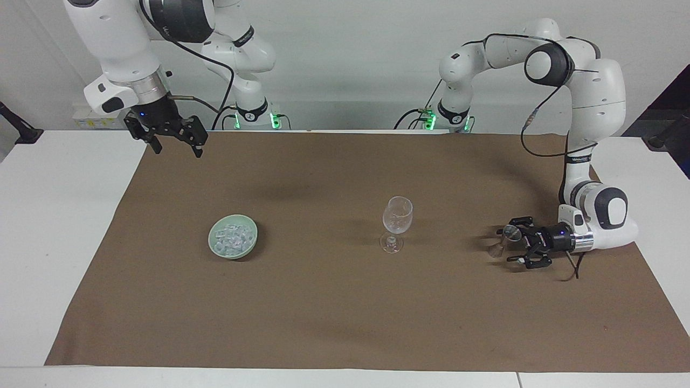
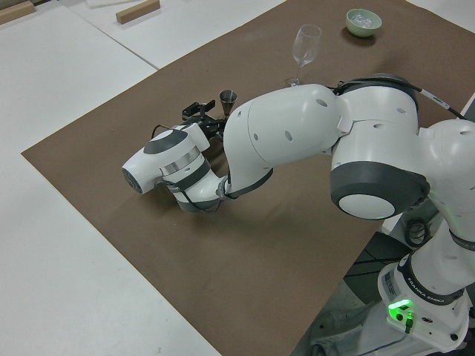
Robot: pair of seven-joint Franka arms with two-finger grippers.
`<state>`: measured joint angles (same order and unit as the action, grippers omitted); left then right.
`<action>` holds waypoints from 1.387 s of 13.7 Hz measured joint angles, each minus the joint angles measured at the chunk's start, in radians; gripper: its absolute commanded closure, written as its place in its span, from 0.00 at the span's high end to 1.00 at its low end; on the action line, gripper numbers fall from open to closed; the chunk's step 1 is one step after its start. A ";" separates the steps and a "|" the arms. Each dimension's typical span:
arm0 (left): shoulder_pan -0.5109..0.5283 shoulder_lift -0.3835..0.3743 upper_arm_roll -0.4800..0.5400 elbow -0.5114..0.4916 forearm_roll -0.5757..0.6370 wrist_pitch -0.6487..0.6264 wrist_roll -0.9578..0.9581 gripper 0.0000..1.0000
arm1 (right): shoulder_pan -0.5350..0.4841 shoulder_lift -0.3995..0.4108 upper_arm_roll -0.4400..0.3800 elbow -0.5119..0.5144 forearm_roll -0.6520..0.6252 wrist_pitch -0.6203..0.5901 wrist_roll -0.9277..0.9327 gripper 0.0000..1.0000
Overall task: Pour wine and add ice with both arms
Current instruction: 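Reach the left gripper to the small silver cup and grasp it, then lift the silver cup with the left gripper toward the clear glass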
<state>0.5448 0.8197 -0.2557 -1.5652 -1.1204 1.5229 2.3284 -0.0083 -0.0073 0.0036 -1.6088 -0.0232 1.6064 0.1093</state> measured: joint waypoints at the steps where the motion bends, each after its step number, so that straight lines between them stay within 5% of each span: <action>1: 0.000 0.001 0.000 0.000 -0.001 -0.003 0.004 0.57 | 0.000 0.000 0.000 0.000 0.000 0.000 0.000 1.00; 7: 0.001 0.008 -0.001 -0.001 -0.002 -0.006 0.031 0.34 | 0.000 0.000 0.000 0.000 0.000 0.000 0.000 1.00; 12: 0.002 0.008 -0.001 -0.001 -0.002 -0.009 0.033 0.00 | 0.000 0.000 0.000 0.000 0.000 0.000 0.000 1.00; 19: 0.011 0.009 -0.030 -0.001 -0.006 -0.043 0.015 0.00 | 0.000 0.000 0.000 0.000 0.000 0.000 0.000 1.00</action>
<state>0.5561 0.8289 -0.2860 -1.5658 -1.1263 1.4794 2.3432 -0.0083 -0.0073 0.0036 -1.6088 -0.0232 1.6064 0.1093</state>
